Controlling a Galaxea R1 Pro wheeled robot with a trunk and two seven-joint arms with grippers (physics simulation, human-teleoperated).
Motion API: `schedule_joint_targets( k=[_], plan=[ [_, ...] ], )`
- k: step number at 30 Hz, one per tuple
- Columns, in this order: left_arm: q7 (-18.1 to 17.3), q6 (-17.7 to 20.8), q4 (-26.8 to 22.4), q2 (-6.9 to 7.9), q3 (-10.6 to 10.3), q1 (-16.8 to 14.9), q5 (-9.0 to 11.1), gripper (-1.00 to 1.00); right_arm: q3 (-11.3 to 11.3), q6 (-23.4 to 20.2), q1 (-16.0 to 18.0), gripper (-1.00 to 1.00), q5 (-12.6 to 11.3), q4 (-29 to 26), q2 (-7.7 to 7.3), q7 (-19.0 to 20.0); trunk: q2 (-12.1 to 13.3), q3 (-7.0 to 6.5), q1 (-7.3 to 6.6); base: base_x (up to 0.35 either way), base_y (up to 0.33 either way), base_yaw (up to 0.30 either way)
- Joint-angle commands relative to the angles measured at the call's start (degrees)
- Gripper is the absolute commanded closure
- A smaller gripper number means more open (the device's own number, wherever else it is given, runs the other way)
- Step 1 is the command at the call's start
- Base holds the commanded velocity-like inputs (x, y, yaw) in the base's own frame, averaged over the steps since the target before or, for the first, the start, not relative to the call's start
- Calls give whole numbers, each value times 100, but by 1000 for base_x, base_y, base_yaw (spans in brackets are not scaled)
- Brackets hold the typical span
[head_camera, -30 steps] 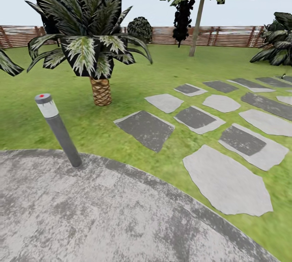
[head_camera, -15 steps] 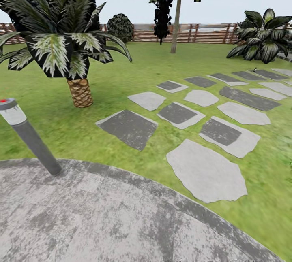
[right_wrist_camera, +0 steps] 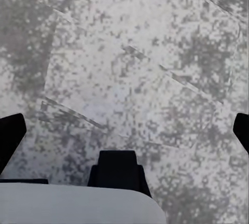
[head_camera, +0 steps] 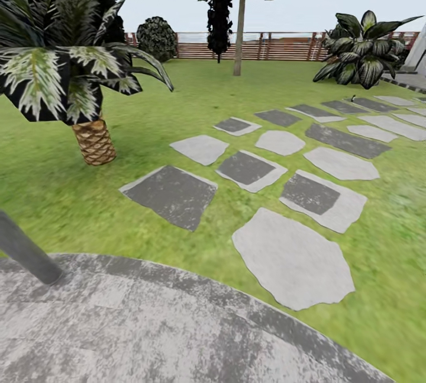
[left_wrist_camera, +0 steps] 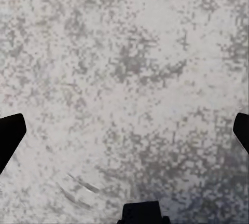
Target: In the garden, pick up the pesticide atomizer on the floor and spray pesticide onto both trees until each tree trunk is fully covered.
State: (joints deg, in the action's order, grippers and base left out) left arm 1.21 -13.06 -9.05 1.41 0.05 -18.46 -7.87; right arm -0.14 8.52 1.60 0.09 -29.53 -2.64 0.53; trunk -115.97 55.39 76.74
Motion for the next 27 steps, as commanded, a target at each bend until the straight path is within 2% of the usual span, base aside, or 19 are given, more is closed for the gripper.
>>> schedule_joint_targets(
  k=[1, 27],
  plan=[
    [1, -1, 0, 3, 1, 0, 2, -100, 2, 0, -1, -100, 0, 0, 0, 0, 0, 0, 0, 338, 0, -90],
    [8, 29, -2, 27, 10, 0, 4, -100, -4, 0, 0, -100, 0, 0, 0, 0, 0, -4, 0, 338, 0, -274]
  ],
)
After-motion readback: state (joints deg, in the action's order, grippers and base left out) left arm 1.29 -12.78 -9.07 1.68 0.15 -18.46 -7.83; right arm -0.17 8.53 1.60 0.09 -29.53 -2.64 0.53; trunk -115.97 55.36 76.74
